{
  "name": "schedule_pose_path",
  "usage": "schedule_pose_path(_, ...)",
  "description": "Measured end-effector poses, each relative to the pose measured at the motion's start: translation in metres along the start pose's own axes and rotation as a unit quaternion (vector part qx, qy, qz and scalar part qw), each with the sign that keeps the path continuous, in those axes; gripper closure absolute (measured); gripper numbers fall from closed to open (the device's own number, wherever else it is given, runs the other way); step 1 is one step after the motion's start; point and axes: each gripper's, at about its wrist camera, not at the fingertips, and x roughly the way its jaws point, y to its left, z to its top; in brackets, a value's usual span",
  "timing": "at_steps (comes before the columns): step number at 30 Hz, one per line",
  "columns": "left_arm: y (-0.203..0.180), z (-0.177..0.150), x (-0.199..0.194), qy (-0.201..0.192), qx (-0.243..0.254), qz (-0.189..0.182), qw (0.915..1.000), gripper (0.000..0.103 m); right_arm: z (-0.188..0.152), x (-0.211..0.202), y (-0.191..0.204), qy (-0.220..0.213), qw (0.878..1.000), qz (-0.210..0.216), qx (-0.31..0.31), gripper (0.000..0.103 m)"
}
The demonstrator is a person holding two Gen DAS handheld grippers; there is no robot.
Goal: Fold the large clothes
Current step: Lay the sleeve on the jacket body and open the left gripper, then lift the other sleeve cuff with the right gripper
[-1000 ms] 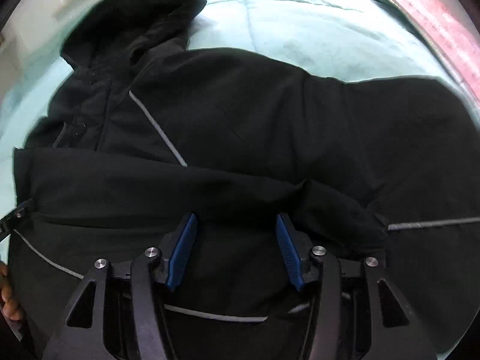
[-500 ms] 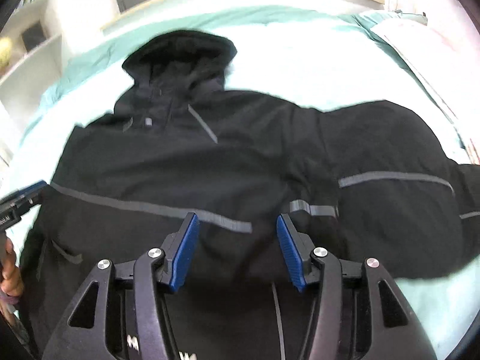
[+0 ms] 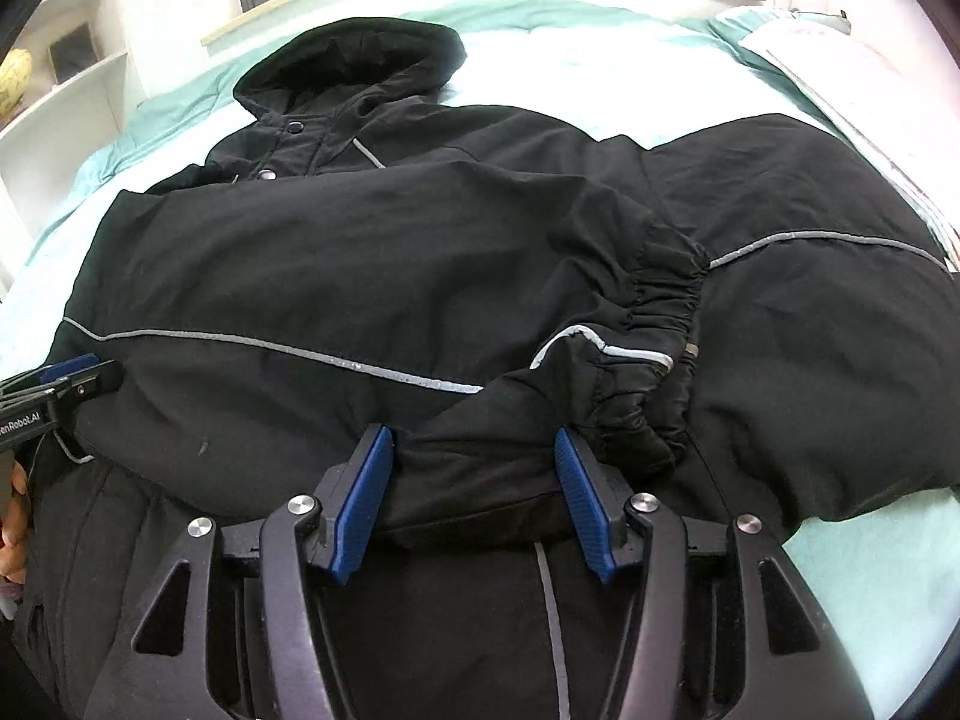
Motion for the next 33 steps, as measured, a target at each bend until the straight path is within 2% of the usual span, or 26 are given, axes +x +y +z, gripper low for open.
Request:
schedule_pose_path(2, -0.002, -0.001, -0.005, -0.007, 0.005, 0.011, 0.9999, 0.037, -0.001, -0.002, 0.004, 0.002, 1.000, -0.009, -0.002, 0.045)
schedule_pose_path(4, -0.010, 0.001, -0.016, -0.003, 0.024, 0.039, 0.9989, 0.037, -0.004, -0.010, 0.007, 0.010, 1.000, -0.016, -0.011, 0.044)
schedule_pose_path(5, -0.014, 0.002, -0.022, -0.001, 0.030, 0.048, 0.9984, 0.039, -0.008, -0.019, 0.006, 0.021, 1.000, -0.010, -0.009, 0.041)
schedule_pose_path(6, -0.022, 0.002, -0.034, -0.003, 0.037, 0.043, 0.9984, 0.039, -0.008, -0.021, 0.006, 0.026, 1.000, -0.002, -0.006, 0.038)
schedule_pose_path(7, -0.029, 0.001, -0.044, -0.010, 0.043, 0.030, 0.9986, 0.039, -0.017, -0.029, 0.001, 0.042, 0.999, 0.019, -0.004, 0.025)
schedule_pose_path(8, -0.041, 0.001, -0.057, -0.020, 0.050, 0.012, 0.9985, 0.039, -0.027, -0.033, -0.004, 0.062, 0.997, 0.039, -0.007, 0.019)
schedule_pose_path(13, -0.128, 0.018, -0.089, -0.046, 0.089, -0.056, 0.9933, 0.039, -0.053, -0.089, -0.032, 0.042, 0.998, 0.037, -0.029, 0.020)
schedule_pose_path(16, -0.190, 0.031, -0.087, -0.042, 0.098, -0.119, 0.9871, 0.039, -0.057, -0.129, -0.075, 0.014, 0.999, 0.051, 0.000, 0.025)
schedule_pose_path(19, -0.244, 0.036, -0.068, -0.033, 0.111, -0.147, 0.9823, 0.039, -0.059, -0.165, -0.140, -0.021, 0.999, -0.005, 0.042, 0.025)
schedule_pose_path(23, -0.302, 0.039, -0.023, -0.009, 0.129, -0.155, 0.9795, 0.039, -0.064, -0.191, -0.227, -0.045, 0.991, -0.056, 0.116, 0.028)
schedule_pose_path(25, -0.313, 0.035, 0.012, 0.019, 0.130, -0.140, 0.9813, 0.039, -0.068, -0.202, -0.274, -0.056, 0.983, -0.062, 0.164, 0.030)
schedule_pose_path(27, -0.314, 0.027, 0.045, 0.055, 0.120, -0.145, 0.9805, 0.039, -0.071, -0.209, -0.310, -0.070, 0.975, -0.063, 0.202, 0.031)
schedule_pose_path(30, -0.312, 0.021, 0.046, 0.035, 0.129, -0.149, 0.9796, 0.038, -0.066, -0.212, -0.354, -0.090, 0.963, -0.067, 0.247, 0.031)
schedule_pose_path(33, -0.307, 0.022, 0.047, 0.032, 0.123, -0.159, 0.9791, 0.038, -0.053, -0.192, -0.391, -0.092, 0.951, -0.045, 0.292, 0.031)
